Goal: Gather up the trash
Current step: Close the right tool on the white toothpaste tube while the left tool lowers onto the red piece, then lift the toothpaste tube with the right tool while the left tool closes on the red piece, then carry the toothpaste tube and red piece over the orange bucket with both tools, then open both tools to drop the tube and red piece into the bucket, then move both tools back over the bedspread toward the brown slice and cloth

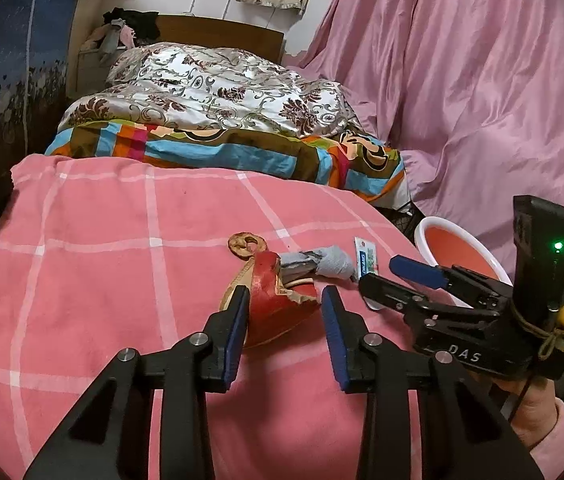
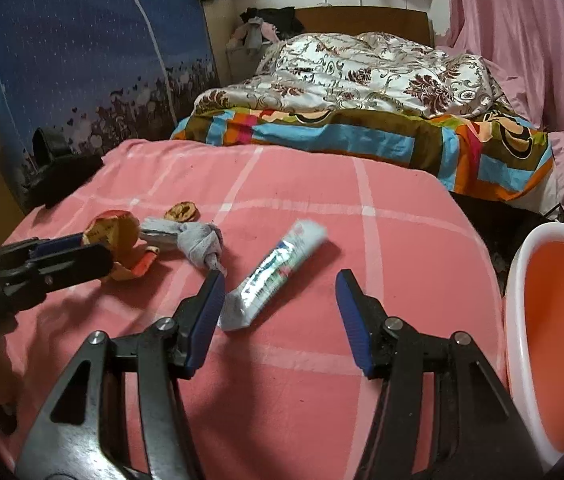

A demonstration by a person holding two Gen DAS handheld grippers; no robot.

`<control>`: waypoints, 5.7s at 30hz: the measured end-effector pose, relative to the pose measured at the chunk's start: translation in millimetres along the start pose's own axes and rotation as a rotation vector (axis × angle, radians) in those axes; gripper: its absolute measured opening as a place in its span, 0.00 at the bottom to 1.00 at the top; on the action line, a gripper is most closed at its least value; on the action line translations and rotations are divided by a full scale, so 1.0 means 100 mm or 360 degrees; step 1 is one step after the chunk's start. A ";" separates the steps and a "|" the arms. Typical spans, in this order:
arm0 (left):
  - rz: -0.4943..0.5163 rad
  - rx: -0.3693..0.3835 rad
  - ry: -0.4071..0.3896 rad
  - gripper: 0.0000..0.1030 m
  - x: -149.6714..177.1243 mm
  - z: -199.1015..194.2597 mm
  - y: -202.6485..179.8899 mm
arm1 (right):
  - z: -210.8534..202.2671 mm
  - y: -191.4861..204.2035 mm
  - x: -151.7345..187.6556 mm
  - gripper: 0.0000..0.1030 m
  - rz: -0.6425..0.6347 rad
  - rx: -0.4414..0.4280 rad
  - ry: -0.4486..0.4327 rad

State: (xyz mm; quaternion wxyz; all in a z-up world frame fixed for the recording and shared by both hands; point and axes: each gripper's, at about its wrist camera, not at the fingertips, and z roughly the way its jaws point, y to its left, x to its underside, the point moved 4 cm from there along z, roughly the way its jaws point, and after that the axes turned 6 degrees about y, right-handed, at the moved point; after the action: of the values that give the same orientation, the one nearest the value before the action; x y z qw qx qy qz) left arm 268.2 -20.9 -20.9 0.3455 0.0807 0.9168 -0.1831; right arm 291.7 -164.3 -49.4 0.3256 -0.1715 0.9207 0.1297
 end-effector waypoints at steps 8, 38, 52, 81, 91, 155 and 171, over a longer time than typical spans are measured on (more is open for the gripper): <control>-0.0012 0.0003 0.0000 0.30 0.01 -0.01 0.00 | 0.04 0.05 0.00 0.46 -0.0044 0.0049 0.0021; 0.0091 0.0013 -0.0062 0.17 0.19 -0.24 -0.27 | -0.38 0.05 0.25 0.10 -0.0102 -0.0027 -0.0148; 0.0209 0.0009 -0.0348 0.17 0.08 -0.42 -0.71 | -1.34 -0.12 0.22 0.10 -0.0063 0.0080 -0.0769; 0.0700 0.0295 -0.0834 0.17 -0.39 -0.31 -2.52 | -2.58 -1.19 0.58 0.10 0.0233 0.0607 -0.1233; 0.0721 0.0343 -0.0636 0.17 -0.38 0.10 -2.81 | -2.37 -1.65 0.71 0.10 0.0382 0.0677 -0.0987; 0.0289 0.0149 -0.0374 0.59 -0.48 0.26 -2.07 | -2.02 -1.91 0.66 0.91 0.0642 0.0542 -0.0842; 0.0125 -0.0114 -0.0736 0.94 -0.47 -0.54 -1.35 | -2.28 -1.07 0.38 1.00 0.0393 0.0400 -0.1305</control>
State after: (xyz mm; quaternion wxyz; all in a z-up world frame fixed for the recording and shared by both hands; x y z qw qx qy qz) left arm 233.6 -125.1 85.3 0.5558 0.0600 0.8154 -0.1506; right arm 180.4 -349.9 84.6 0.6641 0.0463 0.7377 0.1121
